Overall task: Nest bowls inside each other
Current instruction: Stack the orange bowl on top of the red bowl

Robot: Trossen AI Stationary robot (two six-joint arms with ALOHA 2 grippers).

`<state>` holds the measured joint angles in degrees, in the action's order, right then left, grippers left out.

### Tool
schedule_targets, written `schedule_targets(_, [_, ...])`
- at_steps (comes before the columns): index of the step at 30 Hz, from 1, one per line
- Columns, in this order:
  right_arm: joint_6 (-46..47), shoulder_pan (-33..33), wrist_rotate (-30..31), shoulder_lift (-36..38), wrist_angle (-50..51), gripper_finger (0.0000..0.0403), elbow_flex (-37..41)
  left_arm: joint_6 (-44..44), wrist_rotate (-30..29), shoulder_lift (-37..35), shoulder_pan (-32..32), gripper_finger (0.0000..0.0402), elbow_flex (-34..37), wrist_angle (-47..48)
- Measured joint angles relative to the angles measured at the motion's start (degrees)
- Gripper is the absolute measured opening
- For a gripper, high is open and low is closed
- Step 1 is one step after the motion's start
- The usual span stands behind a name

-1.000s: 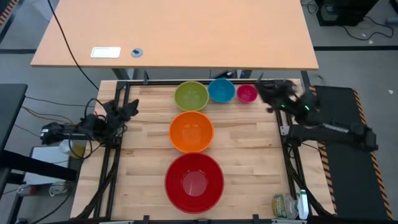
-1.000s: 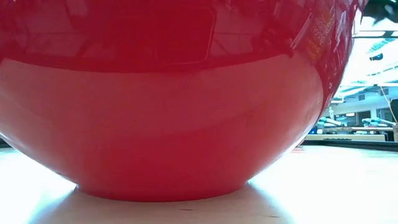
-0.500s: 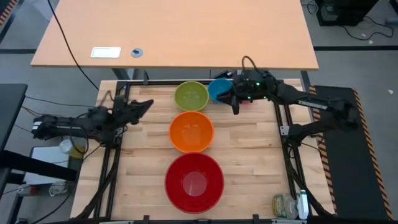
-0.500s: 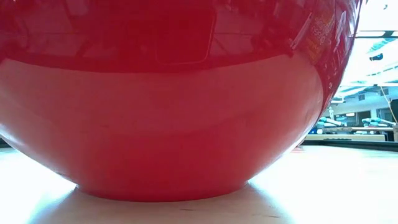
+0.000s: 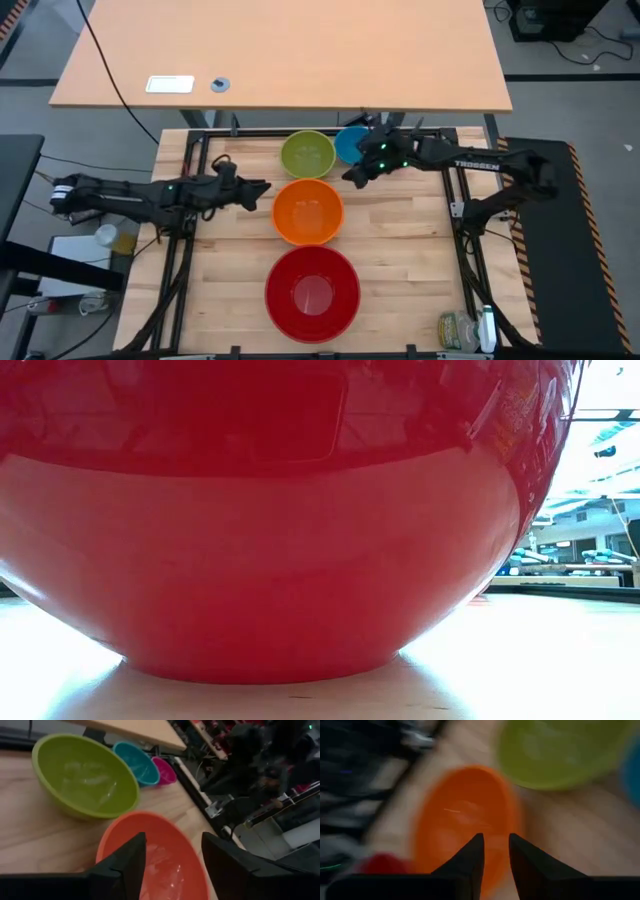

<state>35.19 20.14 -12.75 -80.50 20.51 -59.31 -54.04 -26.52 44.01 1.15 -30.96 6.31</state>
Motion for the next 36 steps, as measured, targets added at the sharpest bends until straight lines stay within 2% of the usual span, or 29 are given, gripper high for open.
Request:
schedule_targets(2, [-2.6, -1.11, 4.98, -1.01, 1.27, 0.0099, 0.06, -0.96, 0.79, 1.4, -0.02, 0.0208, 0.0, 0.0])
schedule_targets(6, [-6.87, -3.33, 6.36, -3.6, -1.73, 0.0112, 0.05, -1.28, 1.36, 2.94, -0.07, 0.0217, -0.02, -0.08])
schedule_targets(15, [-4.92, -4.96, 8.78, -10.91, -3.65, 0.0227, 0.04, -0.31, 2.87, 2.75, -0.02, 0.0218, -0.09, 4.38])
schedule_targets(19, [-5.21, -5.5, 9.09, -14.24, -4.73, 0.0243, 0.04, -0.31, 3.69, 2.86, -0.02, 0.0218, -0.09, 6.12])
schedule_targets(27, [-4.18, -7.4, 10.25, -18.54, -6.33, 0.0203, 0.02, -0.4, 4.87, 2.86, -0.02, 0.0218, -0.09, 11.39])
schedule_targets(36, [0.63, -7.63, 12.2, -18.57, -6.28, 0.0101, -0.02, -0.91, 10.28, 2.86, 0.0, 0.0218, -0.09, 13.4])
